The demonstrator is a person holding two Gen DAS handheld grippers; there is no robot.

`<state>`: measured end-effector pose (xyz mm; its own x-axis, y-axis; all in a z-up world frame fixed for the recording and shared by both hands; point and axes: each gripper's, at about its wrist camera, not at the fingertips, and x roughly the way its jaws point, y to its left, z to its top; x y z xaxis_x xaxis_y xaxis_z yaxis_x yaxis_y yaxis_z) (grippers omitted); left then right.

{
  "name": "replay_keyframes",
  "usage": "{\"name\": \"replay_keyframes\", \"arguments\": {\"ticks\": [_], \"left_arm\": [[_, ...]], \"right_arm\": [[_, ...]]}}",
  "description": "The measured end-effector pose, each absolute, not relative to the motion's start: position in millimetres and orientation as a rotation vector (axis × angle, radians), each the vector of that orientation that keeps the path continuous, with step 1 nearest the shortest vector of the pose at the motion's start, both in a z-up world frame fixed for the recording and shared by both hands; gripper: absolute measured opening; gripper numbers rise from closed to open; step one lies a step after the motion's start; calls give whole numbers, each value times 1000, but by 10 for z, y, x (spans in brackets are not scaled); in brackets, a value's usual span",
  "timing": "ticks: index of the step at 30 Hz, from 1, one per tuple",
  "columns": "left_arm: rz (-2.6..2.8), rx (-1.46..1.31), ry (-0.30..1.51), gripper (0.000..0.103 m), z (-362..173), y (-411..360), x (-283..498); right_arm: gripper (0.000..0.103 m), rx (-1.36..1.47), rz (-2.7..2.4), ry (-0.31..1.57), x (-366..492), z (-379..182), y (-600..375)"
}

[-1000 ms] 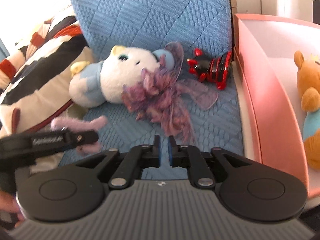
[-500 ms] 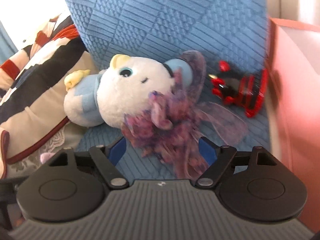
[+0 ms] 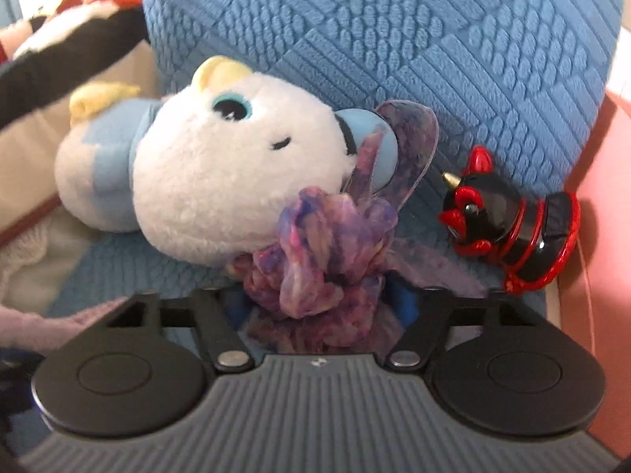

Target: Organize objects

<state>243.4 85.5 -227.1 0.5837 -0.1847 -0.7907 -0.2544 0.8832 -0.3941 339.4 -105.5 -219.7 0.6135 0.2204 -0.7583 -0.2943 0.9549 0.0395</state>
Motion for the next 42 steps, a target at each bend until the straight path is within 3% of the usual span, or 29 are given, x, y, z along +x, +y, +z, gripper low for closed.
{"name": "replay_keyframes", "arguments": {"ticks": [2,5,20,32,42], "left_arm": [[41,-507,955,34,-2258,862,2431],[38,-510,951,34,-2245,869,2433],[25,-555,959,34,-2233,929,2427],[-22,-536,986,34,-2264,889,2396],[-85,-523,943,34,-1949,776,2213]], "right_arm": [[27,-129,270,849,3360,-2194,-1048],[21,-75,260,841,3316,-2144,-1150],[21,57,340,858,2696,-1766,-1447],[21,86,314,912,2370,-1825,-1505],[21,131,285,889,2103,-1553,-1731]]}}
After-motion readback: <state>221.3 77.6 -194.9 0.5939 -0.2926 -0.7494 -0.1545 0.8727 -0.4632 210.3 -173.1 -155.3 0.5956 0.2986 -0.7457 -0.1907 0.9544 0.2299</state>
